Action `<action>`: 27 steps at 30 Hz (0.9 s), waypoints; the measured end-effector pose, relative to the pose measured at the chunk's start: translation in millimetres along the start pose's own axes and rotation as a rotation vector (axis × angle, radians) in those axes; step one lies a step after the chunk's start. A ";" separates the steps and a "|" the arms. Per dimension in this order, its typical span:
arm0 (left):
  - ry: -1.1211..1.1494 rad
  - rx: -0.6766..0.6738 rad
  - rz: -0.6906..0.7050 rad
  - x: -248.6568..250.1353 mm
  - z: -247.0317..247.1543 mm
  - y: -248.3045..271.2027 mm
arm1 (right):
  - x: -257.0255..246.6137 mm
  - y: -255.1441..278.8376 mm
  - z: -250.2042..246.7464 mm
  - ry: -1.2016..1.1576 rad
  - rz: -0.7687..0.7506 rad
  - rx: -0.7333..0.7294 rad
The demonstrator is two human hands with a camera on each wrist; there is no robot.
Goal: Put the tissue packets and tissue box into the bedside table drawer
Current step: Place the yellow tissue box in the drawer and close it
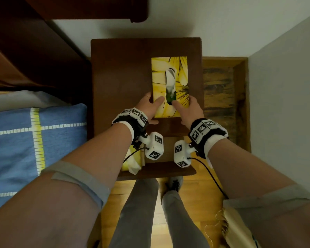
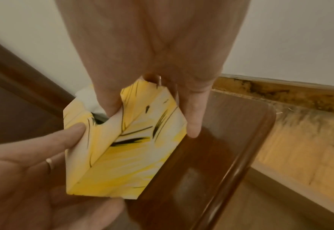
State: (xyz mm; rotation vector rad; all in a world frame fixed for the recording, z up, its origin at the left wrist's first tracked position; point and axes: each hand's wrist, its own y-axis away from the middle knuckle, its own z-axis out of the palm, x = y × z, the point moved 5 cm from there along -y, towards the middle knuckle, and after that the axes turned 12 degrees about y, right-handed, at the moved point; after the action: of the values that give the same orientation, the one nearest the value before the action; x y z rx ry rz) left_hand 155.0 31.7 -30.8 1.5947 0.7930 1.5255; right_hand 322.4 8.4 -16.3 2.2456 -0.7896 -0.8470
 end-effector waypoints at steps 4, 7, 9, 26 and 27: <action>0.029 -0.039 -0.029 -22.9 2.2 9.2 | 4.0 8.4 2.2 0.132 0.037 0.019; 0.078 -0.020 -0.060 -48.8 2.9 22.9 | 15.9 23.0 7.6 0.180 0.009 -0.011; 0.119 0.018 -0.066 -72.1 -0.5 36.5 | 32.8 37.6 16.3 0.185 -0.018 -0.067; 0.002 -0.001 -0.323 -250.2 15.8 144.2 | 187.2 163.1 102.6 -0.080 0.233 -0.462; 0.006 -0.011 -0.326 -250.9 14.6 145.5 | 190.1 163.7 105.7 -0.088 0.257 -0.470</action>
State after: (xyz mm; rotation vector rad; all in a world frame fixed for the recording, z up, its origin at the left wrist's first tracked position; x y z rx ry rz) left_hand 136.9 -258.1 -33.4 1.3745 0.9922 1.2976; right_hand 312.8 -263.0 -34.6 1.6672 -0.8008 -0.9017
